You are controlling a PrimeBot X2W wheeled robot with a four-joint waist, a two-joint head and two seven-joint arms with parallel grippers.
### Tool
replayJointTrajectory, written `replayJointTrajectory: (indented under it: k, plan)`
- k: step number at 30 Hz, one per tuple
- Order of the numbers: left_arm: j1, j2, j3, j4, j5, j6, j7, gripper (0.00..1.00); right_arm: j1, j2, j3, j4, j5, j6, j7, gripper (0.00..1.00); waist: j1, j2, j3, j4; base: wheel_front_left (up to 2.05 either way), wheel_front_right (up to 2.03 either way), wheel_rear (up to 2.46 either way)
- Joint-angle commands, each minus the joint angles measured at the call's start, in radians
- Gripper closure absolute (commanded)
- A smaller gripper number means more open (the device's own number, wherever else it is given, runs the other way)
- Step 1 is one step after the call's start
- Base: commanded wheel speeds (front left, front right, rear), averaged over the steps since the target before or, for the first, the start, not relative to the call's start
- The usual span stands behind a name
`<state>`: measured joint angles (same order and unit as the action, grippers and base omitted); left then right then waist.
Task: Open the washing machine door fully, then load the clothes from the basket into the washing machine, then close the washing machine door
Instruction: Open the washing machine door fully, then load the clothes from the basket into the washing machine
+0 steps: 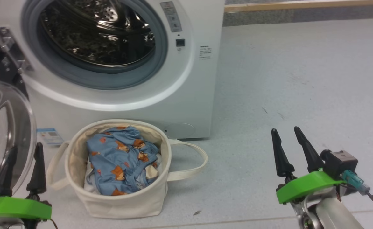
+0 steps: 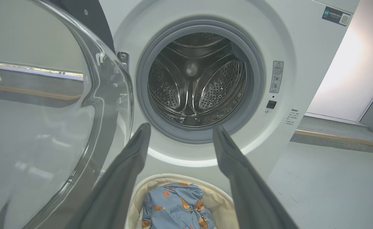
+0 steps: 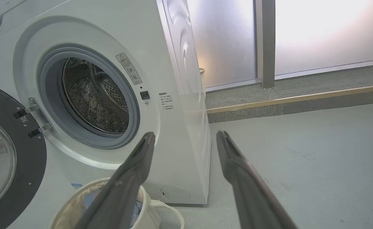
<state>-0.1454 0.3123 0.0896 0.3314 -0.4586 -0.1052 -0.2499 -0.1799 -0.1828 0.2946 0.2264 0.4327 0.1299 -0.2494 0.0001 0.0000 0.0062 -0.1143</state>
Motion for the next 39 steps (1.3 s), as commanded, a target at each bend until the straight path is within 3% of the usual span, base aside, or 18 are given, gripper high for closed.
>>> replayJointTrajectory:
  k: [1, 23, 39]
  plan:
    - [-0.025, 0.033, 0.053, -0.045, 0.015, 0.005, -0.012, 0.00, -0.043, -0.016, 0.014, -0.005, 0.002, 0.001, -0.012, 0.00, -0.0001, 0.0000, 0.006, -0.018, 0.00, 0.00, 0.00]
    - [-0.009, -0.028, 0.103, -0.063, 0.083, -0.015, -0.012, 0.00, -0.058, -0.026, -0.012, 0.047, -0.007, 0.001, -0.012, 0.00, -0.0001, 0.0000, -0.010, 0.017, 0.00, 0.00, 0.00]
    - [-0.022, -0.010, 0.114, -0.025, 0.085, -0.024, -0.012, 0.00, -0.057, -0.011, -0.011, 0.051, -0.009, 0.001, -0.012, 0.00, -0.0001, 0.0000, -0.014, 0.037, 0.02, -0.02, 0.00]
